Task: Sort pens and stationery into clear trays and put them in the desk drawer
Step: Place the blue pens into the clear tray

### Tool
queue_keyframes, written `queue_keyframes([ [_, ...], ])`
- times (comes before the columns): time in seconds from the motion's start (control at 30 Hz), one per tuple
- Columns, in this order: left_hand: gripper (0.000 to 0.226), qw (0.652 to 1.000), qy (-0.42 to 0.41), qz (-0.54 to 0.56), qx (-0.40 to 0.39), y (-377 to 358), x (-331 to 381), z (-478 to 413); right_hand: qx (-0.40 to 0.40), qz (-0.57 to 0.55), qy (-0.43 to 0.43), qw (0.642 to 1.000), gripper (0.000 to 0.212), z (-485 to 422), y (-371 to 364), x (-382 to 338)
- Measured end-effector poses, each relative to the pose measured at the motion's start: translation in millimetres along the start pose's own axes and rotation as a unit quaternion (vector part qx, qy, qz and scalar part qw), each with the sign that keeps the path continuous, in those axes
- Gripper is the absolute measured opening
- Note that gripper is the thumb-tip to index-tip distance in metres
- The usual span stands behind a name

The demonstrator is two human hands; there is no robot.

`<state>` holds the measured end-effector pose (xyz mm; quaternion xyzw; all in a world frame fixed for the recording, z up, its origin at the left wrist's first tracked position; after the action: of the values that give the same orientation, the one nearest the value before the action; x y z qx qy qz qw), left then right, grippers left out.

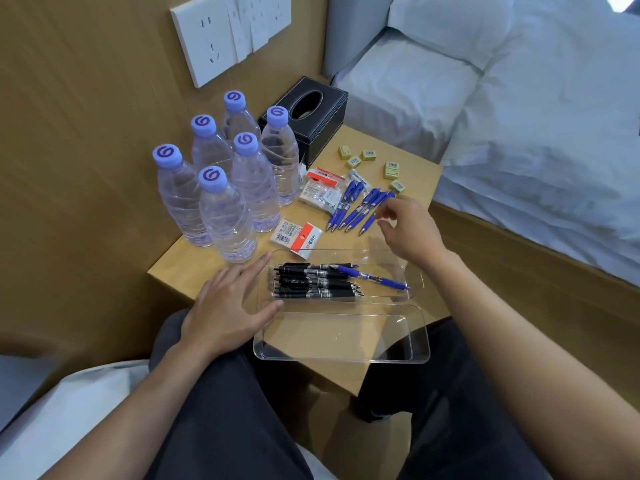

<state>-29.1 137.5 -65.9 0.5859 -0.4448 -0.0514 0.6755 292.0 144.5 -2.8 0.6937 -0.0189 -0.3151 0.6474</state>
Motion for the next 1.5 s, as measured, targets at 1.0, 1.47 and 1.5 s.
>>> queue_keyframes([
  [1.0, 0.084, 1.000, 0.000, -0.007, 0.000, 0, 2, 0, -0.008, -0.235, -0.013, 0.972, 0.015, 24, 43, 3],
  [1.47, 0.084, 1.000, 0.000, -0.004, 0.001, 0, 1, 2, -0.120, -0.489, -0.155, 0.850, 0.017, 76, 1, 27],
  [1.5, 0.084, 1.000, 0.000, -0.004, 0.001, -1, 1, 2, -0.117, -0.488, -0.152, 0.851, 0.017, 77, 4, 27],
])
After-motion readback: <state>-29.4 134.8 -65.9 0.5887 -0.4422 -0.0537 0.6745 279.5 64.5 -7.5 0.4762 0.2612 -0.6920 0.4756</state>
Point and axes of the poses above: each hand's wrist, its own z-axis away from the middle knuckle, its own y-axis out of the back of the hand, x = y × z, the point moved 10 cm from there along -z, towards the middle knuckle, and after that the axes turned 14 degrees about -y, right-handed, at the moved point
